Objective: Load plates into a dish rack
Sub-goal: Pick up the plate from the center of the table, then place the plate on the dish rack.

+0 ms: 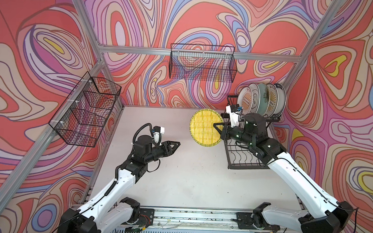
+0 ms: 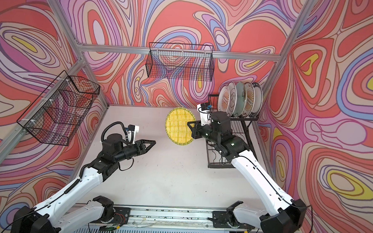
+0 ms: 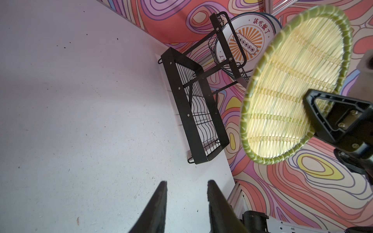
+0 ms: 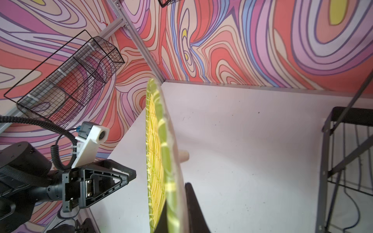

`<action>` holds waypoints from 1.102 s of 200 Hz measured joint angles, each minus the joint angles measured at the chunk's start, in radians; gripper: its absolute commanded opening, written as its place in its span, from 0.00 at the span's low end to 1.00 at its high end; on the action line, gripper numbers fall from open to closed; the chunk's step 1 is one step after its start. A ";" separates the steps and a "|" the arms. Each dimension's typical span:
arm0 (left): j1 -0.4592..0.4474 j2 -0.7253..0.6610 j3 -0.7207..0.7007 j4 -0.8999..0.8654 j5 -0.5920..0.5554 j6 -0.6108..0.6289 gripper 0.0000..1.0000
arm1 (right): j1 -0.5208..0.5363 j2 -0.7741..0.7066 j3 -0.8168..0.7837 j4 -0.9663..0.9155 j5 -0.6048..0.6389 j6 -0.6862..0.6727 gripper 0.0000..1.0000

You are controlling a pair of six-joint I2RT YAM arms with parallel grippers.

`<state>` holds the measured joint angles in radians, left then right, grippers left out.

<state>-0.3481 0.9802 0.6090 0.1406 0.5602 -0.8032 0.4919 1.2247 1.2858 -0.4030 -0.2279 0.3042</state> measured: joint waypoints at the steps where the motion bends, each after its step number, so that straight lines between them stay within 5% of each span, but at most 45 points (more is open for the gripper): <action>1: 0.000 0.000 0.000 0.000 0.000 0.000 0.37 | 0.000 0.000 0.004 -0.004 0.005 -0.002 0.00; 121: 0.000 -0.077 0.006 -0.065 -0.004 0.018 0.36 | -0.008 0.008 0.229 -0.150 0.607 -0.205 0.00; 220: 0.000 -0.129 0.006 -0.112 -0.012 0.037 0.35 | -0.030 0.142 0.319 -0.147 0.841 -0.309 0.00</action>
<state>-0.3481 0.8516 0.6155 0.0288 0.5480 -0.7658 0.4618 1.3663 1.6051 -0.5499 0.6128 -0.0051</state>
